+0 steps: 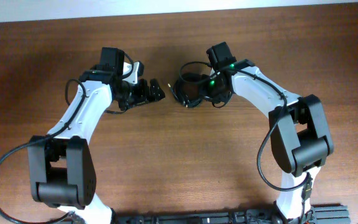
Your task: Untangle cables
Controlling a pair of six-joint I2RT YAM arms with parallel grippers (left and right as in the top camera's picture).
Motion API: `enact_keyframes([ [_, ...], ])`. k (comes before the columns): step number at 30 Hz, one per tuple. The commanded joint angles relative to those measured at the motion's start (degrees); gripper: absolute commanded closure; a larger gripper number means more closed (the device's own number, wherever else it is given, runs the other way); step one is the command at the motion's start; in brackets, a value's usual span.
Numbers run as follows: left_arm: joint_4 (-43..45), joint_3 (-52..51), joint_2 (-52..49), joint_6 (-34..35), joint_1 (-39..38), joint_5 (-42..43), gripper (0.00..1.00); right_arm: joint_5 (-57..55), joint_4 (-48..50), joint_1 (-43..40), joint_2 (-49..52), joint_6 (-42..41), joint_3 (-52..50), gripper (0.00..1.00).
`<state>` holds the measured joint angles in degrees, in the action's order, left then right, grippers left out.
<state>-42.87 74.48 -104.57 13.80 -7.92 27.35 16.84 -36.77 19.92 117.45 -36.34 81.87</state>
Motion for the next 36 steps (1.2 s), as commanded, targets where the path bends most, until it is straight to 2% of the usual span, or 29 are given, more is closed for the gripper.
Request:
enact_keyframes([
  [1,-0.1,0.7,-0.4,0.5,0.0,-0.4,0.01,-1.0,0.2,-0.1,0.8,-0.2,0.4,0.91],
  [2,-0.1,0.7,-0.4,0.5,0.0,-0.4,0.01,-0.6,0.2,-0.1,0.8,-0.2,0.4,0.96],
  [8,-0.1,0.7,-0.4,0.5,-0.1,-0.4,0.01,7.4,-0.5,-0.1,-0.8,3.6,3.4,0.96],
  [16,-0.2,0.7,-0.4,0.5,-0.6,0.8,0.01,16.2,-14.9,0.0,-7.8,13.5,17.2,0.96],
  [22,-0.2,0.7,-0.4,0.5,-0.6,0.9,0.01,16.7,-18.6,0.0,-10.0,13.6,18.6,0.96],
  [25,-0.2,0.7,-0.4,0.5,-0.6,0.9,0.01,21.8,-17.6,-0.1,-10.0,13.6,18.6,0.96],
  [27,-0.2,0.7,-0.4,0.5,-0.6,0.8,0.01,20.4,-16.3,-0.1,-10.0,13.6,18.6,0.96],
  [28,-0.2,0.7,-0.4,0.5,-0.6,0.8,0.01,16.1,-16.4,-0.2,-10.0,13.4,18.6,0.93],
  [29,-0.2,0.7,-0.4,0.5,-0.6,0.8,0.01,11.5,-17.1,-0.4,-10.0,13.4,18.6,0.72],
  [30,-0.2,0.7,-0.4,0.5,-0.6,0.6,0.01,5.8,-18.5,-0.4,-10.0,13.4,18.6,0.44],
  [31,-0.2,0.7,-0.4,0.5,-0.6,0.3,0.01,-2.4,-21.1,-0.4,-9.6,13.4,18.5,0.36],
  [34,-0.2,0.7,-0.4,0.5,-0.6,0.2,0.01,-18.9,-28.0,-0.5,-7.5,10.8,18.0,0.2],
  [36,-0.2,0.7,-0.4,0.5,-0.6,0.2,0.01,-21.1,-29.9,-0.9,-6.4,10.4,16.4,0.19],
])
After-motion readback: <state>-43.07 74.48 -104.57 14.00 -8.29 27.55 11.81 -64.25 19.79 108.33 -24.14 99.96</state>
